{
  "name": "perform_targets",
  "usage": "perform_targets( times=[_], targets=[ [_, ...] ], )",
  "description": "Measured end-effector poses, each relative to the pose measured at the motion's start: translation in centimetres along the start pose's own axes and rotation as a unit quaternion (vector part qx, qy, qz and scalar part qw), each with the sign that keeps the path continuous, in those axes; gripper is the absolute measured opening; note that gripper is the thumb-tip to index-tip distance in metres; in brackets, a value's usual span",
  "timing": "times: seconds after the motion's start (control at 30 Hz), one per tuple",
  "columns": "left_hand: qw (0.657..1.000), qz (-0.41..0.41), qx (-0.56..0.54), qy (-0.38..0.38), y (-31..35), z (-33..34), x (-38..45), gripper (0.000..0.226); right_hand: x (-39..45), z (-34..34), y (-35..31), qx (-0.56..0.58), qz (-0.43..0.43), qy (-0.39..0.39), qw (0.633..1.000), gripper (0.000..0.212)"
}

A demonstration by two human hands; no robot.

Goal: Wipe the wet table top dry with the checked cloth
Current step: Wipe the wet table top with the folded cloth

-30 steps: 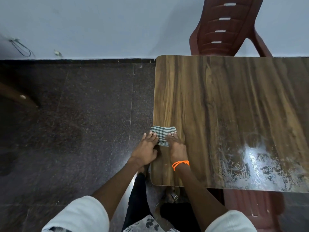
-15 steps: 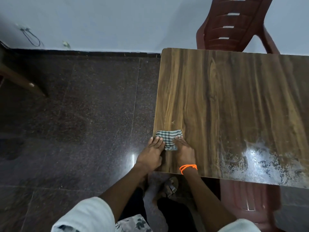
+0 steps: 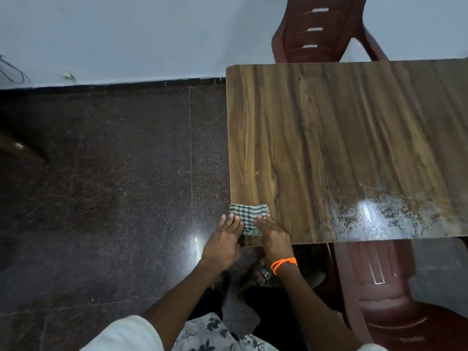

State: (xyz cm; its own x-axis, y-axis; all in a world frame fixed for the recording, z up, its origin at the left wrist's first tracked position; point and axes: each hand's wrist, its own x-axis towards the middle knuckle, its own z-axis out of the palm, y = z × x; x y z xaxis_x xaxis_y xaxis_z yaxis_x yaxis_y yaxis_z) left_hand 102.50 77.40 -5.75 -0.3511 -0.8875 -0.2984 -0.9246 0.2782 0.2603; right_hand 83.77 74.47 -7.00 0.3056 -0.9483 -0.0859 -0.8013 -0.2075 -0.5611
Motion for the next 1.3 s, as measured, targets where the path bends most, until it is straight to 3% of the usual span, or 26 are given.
perform_targets(
  times=[0.33, 0.63, 0.77, 0.9, 1.0, 1.1, 1.23, 1.3],
  targets=[
    [0.997, 0.059, 0.040, -0.028, 0.4, -2.3, 3.3, 0.066, 0.8, -0.7, -0.5, 0.018, 0.136, 0.103, 0.985, 0.044],
    [1.000, 0.020, -0.002, -0.005, -0.4, 0.3, -2.3, 0.063, -2.9, 2.5, -3.0, 0.013, 0.078, 0.081, 0.994, 0.049],
    [0.999, 0.033, -0.016, 0.007, 0.4, 0.8, -3.5, 0.075, -5.3, 2.4, -2.3, 0.018, 0.058, 0.086, 0.994, 0.051],
    [0.996, 0.038, -0.081, 0.025, 0.7, 0.2, -3.3, 0.057, -6.1, 2.1, -2.8, 0.015, 0.086, 0.113, 0.990, 0.051],
    [0.975, -0.028, -0.210, 0.074, 0.5, -0.3, -3.0, 0.041, -6.7, 2.3, -3.4, 0.052, 0.113, 0.161, 0.979, 0.032],
    [0.933, -0.162, -0.287, 0.146, 0.3, -0.8, -2.4, 0.034, -7.1, 2.3, -3.8, 0.142, 0.170, 0.233, 0.947, 0.023],
    [0.894, -0.283, -0.329, 0.108, 0.3, -0.7, -1.2, 0.033, -6.6, 1.1, -4.7, 0.209, 0.319, 0.312, 0.870, 0.014],
    [0.874, -0.316, -0.361, 0.077, 0.3, -0.1, -0.9, 0.034, -5.7, 0.5, -4.9, 0.207, 0.390, 0.307, 0.843, 0.022]
  ],
)
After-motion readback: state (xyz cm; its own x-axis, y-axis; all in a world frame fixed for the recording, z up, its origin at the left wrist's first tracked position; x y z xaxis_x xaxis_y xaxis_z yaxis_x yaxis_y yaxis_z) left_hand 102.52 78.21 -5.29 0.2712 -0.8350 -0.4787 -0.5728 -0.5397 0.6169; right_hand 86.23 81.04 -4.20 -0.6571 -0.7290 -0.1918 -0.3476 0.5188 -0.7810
